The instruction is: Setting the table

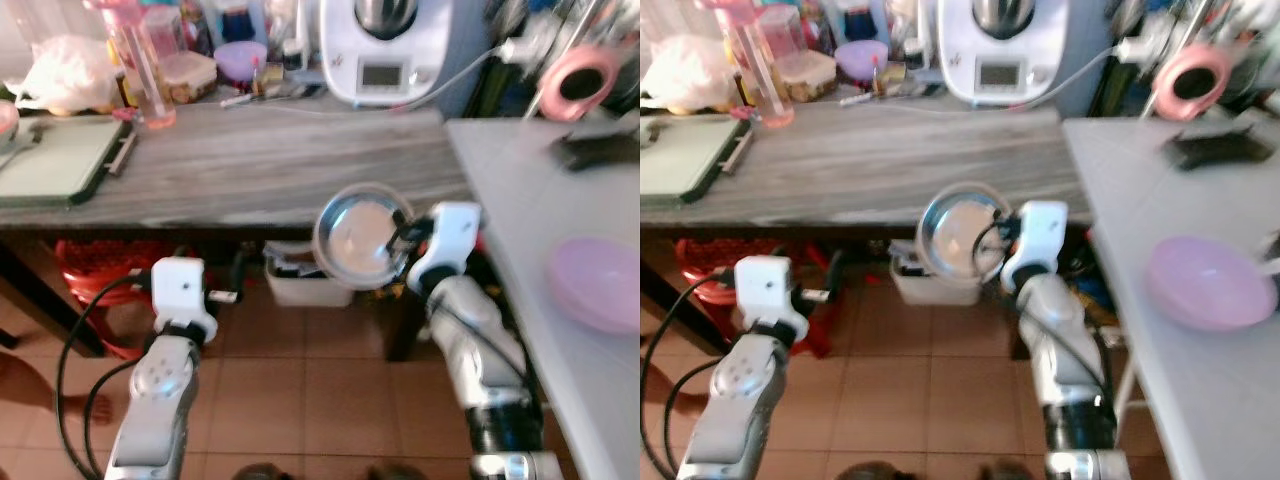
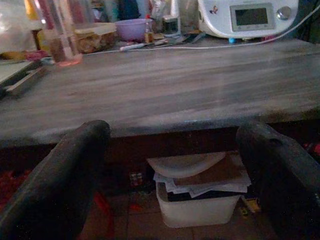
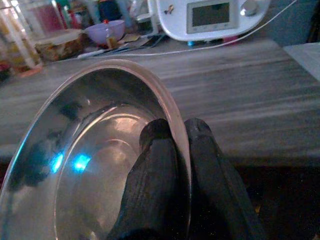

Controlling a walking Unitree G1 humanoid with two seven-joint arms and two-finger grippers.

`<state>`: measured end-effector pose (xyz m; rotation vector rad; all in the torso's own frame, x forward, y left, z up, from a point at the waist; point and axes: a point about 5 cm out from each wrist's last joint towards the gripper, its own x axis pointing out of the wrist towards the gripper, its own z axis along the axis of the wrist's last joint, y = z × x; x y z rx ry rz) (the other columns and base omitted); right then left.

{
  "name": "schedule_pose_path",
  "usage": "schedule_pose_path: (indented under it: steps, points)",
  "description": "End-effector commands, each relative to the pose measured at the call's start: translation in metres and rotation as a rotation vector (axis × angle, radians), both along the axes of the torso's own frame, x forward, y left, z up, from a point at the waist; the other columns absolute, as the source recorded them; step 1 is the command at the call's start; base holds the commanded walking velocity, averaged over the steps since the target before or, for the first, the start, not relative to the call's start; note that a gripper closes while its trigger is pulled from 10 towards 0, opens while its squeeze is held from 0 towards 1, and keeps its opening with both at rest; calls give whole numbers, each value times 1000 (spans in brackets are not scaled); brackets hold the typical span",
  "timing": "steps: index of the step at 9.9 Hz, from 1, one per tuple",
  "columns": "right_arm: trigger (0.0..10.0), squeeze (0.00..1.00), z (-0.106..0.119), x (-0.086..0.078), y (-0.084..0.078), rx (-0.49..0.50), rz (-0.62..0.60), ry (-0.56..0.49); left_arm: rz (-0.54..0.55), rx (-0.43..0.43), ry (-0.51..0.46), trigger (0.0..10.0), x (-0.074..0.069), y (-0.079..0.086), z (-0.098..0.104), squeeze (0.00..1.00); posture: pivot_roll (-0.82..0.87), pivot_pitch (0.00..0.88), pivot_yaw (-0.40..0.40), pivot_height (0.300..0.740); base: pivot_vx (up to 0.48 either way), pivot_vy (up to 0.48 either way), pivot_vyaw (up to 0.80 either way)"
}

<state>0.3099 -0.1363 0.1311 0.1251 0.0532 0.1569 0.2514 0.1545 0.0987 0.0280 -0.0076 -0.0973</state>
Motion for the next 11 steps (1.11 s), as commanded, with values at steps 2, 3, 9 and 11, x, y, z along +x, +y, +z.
schedule_pose_path:
  steps: [2,3,9,11]
  points:
    - [10000,0,6,6,-6,-56,-81,-49,-7,9,-19,10000,1,-2,5,0,48,33,38,740,480,0,0]
    - [10000,0,9,8,-7,-28,-90,-56,-17,-1,-15,10000,-3,-6,3,0,49,36,37,740,480,0,0]
    - [10000,0,-7,23,-19,131,-219,95,-8,-6,1,10000,-11,-7,0,0,67,45,42,740,202,0,0]
    - [10000,0,-10,41,-8,258,-212,194,85,36,56,10000,-14,5,-6,0,79,85,57,740,0,0,0]
